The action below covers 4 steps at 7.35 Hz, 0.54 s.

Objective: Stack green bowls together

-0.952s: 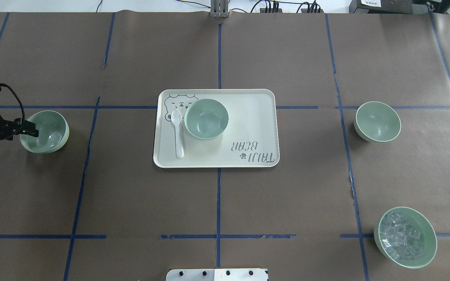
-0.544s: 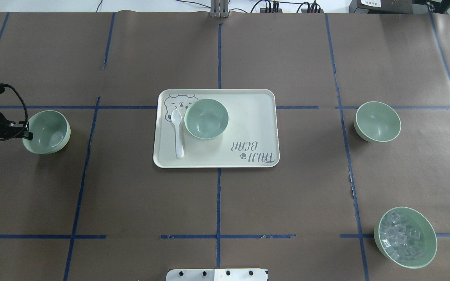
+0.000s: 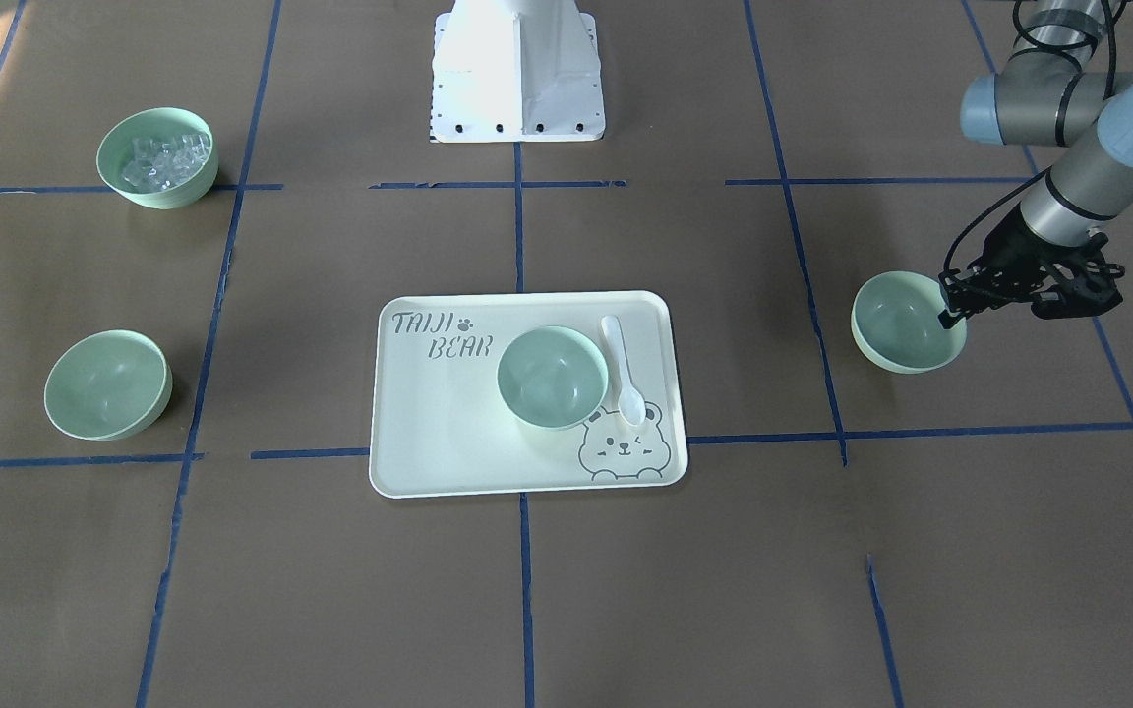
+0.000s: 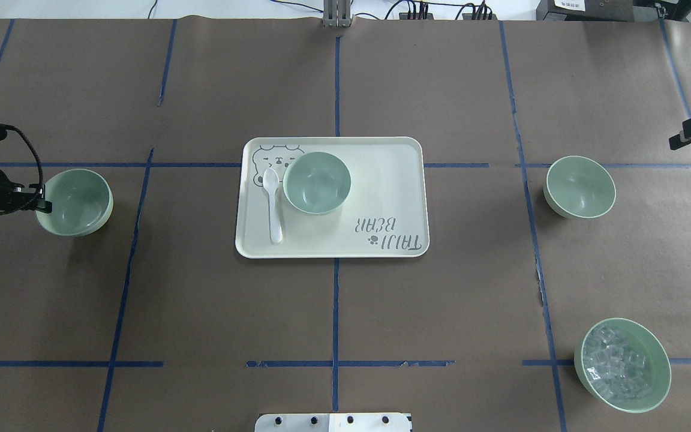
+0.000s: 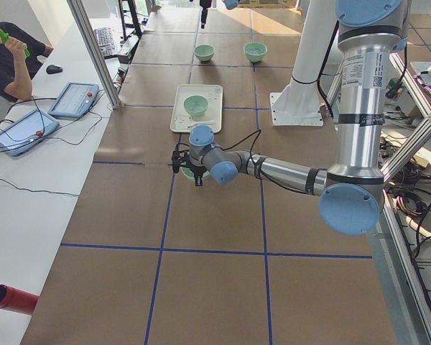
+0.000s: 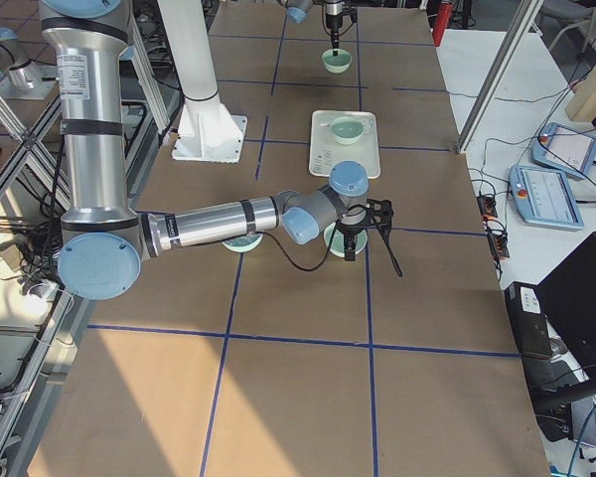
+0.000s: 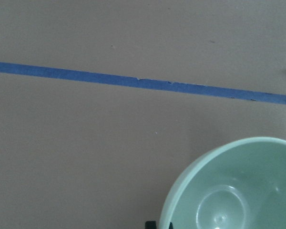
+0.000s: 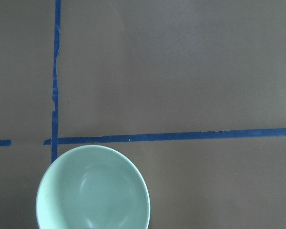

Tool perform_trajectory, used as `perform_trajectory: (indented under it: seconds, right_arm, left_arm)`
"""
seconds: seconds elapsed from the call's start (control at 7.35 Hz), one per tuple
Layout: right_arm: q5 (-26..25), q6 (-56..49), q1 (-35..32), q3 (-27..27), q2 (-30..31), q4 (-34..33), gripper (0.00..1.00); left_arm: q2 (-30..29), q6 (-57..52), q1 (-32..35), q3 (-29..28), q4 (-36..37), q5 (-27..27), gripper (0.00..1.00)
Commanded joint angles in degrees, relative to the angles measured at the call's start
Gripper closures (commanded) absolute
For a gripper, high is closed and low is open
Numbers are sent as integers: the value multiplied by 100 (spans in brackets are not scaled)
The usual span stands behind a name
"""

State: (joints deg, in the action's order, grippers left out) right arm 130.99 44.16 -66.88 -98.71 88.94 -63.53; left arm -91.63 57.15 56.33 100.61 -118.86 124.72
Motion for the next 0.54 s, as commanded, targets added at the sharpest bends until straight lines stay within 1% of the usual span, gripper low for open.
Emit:
perform_trajectory:
  seconds: [0.0,0.14,0.27,0.41]
  right_arm:
    - [-650,721,725,455,0,941,0]
    - [-888,1022,1068,832,-34,1539,0]
    - [-899,1042,1167,1010,-35,1710,0]
    - [-900,1034,1168,1064,-26,1703,0]
  left_arm:
    - [-782,172,264,501,1394,228,100]
    - [-1125,747,265,520,1540,220,100]
    - [-1303,953,247,521,1646,228,100]
    - [-1374,982,247,521,1708,228,100]
